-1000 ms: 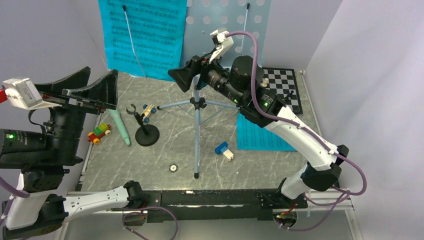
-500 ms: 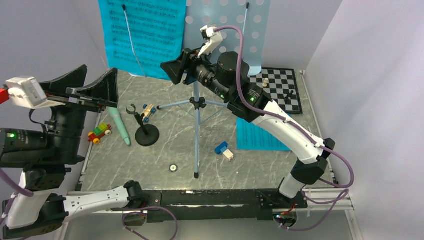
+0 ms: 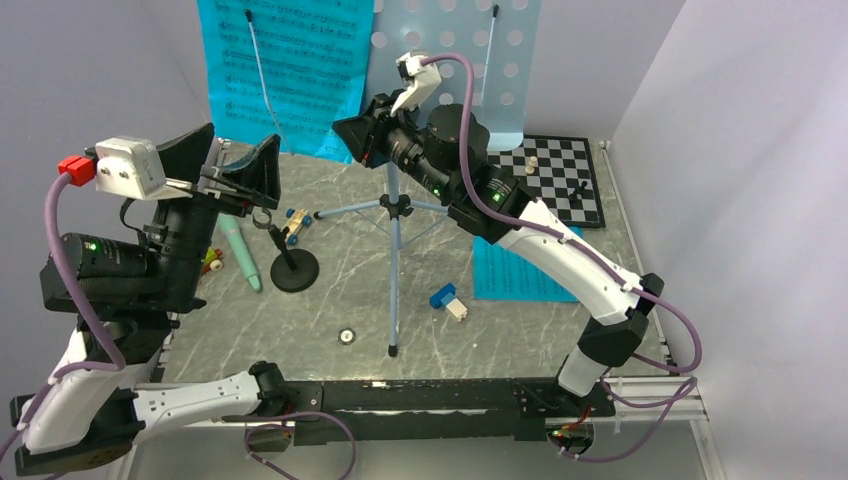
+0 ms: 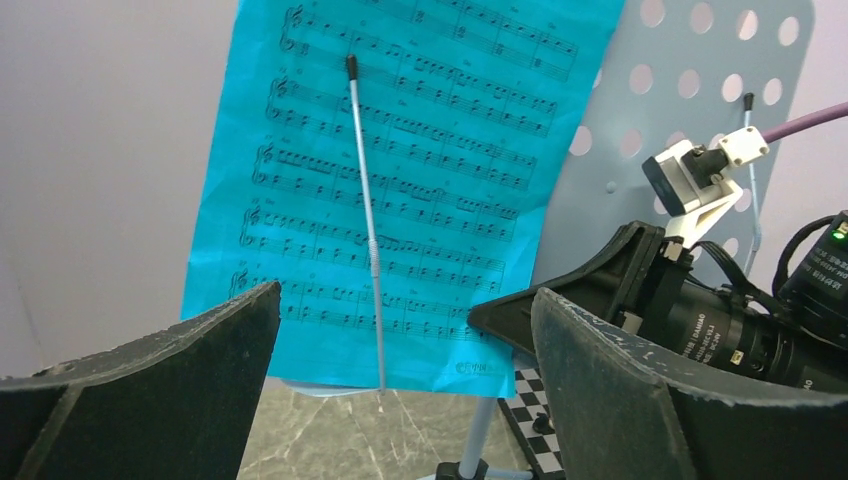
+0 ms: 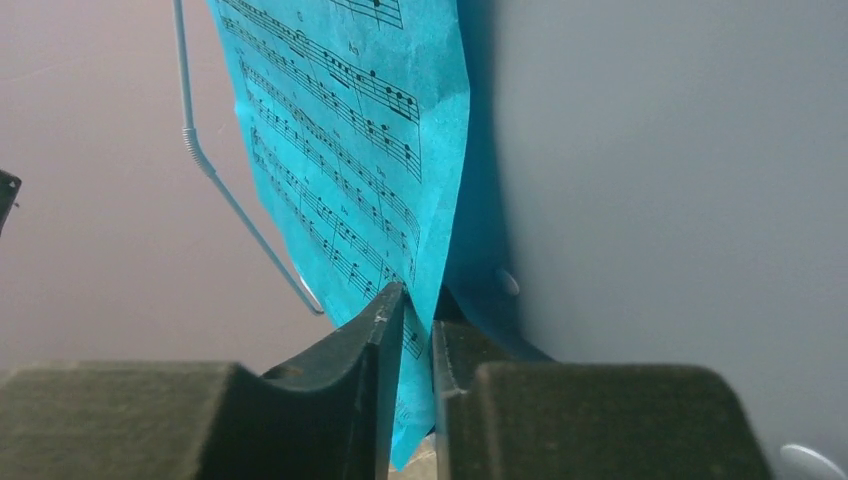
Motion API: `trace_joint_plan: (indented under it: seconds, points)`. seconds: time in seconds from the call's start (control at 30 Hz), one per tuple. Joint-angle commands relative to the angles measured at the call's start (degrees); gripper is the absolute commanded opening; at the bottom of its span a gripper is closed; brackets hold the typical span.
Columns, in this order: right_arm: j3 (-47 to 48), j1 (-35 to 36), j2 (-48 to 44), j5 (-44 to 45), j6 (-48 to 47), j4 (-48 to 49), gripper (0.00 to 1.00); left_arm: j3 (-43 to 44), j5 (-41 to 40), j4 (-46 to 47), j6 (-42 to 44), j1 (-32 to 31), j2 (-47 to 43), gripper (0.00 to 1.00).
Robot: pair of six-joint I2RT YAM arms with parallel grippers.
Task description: Pack up the instrument practice props
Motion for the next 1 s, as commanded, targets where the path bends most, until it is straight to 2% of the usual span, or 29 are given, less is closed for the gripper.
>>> trace_joint_plan:
  seconds: [0.0, 0.2, 0.43, 0.7, 0.97]
  points:
    - [-0.69, -0.17, -2.14, 1.16, -1.5, 2.67, 0.16, -1.33, 4.68, -1.38, -5.05, 3.78, -1.91, 0.99]
    - [-0.85, -0.22, -2.64, 0.73, -2.48, 2.35, 0.0, -0.75, 12.75, -3.91, -10.88, 9.81, -2.17, 0.99]
    - [-2.83, -0.22, -4.41, -0.38, -3.78, 2.91, 0.0, -2.12, 22.69, -4.94, -19.25, 19.69, -2.1, 0.99]
    - [-5.03, -0.21, -7.61, -2.91, -5.99, 2.06, 0.0, 2.36, 36.56, -7.15, -26.83, 34.22, 2.44, 0.99]
    - [-1.81, -0.18, -5.7, -4.47, -7.63, -1.91, 0.0, 6.3, 41.25, -6.64, -28.37, 42.11, 6.84, 0.99]
